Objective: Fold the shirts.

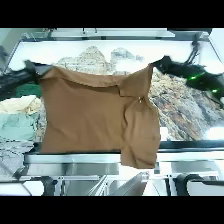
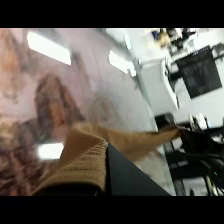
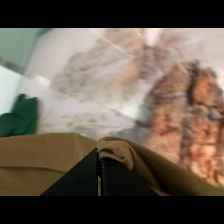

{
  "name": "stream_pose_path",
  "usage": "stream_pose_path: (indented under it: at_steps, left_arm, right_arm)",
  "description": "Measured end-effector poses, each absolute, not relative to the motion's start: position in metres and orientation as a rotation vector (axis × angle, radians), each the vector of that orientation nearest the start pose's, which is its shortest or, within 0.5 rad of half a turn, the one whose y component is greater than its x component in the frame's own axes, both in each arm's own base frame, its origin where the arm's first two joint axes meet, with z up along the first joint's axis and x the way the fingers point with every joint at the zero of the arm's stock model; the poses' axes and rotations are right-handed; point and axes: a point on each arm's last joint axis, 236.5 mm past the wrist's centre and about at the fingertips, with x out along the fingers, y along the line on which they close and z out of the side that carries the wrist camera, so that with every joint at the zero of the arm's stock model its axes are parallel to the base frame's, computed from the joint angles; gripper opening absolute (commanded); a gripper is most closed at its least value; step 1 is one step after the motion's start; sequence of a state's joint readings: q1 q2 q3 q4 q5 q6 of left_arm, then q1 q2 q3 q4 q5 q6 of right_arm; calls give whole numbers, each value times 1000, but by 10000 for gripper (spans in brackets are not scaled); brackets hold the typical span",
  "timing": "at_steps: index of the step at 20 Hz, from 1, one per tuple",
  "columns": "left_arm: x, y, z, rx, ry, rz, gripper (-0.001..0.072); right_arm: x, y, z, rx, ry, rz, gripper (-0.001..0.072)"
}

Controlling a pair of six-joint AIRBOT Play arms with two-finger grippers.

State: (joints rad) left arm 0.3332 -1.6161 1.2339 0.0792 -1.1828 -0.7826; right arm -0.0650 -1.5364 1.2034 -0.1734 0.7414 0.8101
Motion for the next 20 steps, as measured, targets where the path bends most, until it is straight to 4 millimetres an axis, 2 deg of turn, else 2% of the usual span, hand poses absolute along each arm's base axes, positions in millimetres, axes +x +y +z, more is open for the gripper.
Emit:
stream_pose_path:
  at_steps: [3,5,8,11,14,20]
  left_arm:
    - [534,-50,35,-1019,753,-734,5]
    - [545,-37,14,-1060,780,-738,5]
    - [553,-11,-5,-1065,821,-709,6]
    - [561,4,-16,-1005,866,-677,7]
    - [569,7,-26,-894,909,-663,6]
    - [560,4,-62,-659,1067,-647,6]
  right_arm:
    - [556,100,18,787,681,421,15]
    - [562,80,-3,810,693,390,15]
    - [563,56,-21,839,704,378,15]
    - [557,57,-33,846,729,425,15]
    - [552,67,-44,838,755,458,14]
    - [543,77,-65,811,817,482,15]
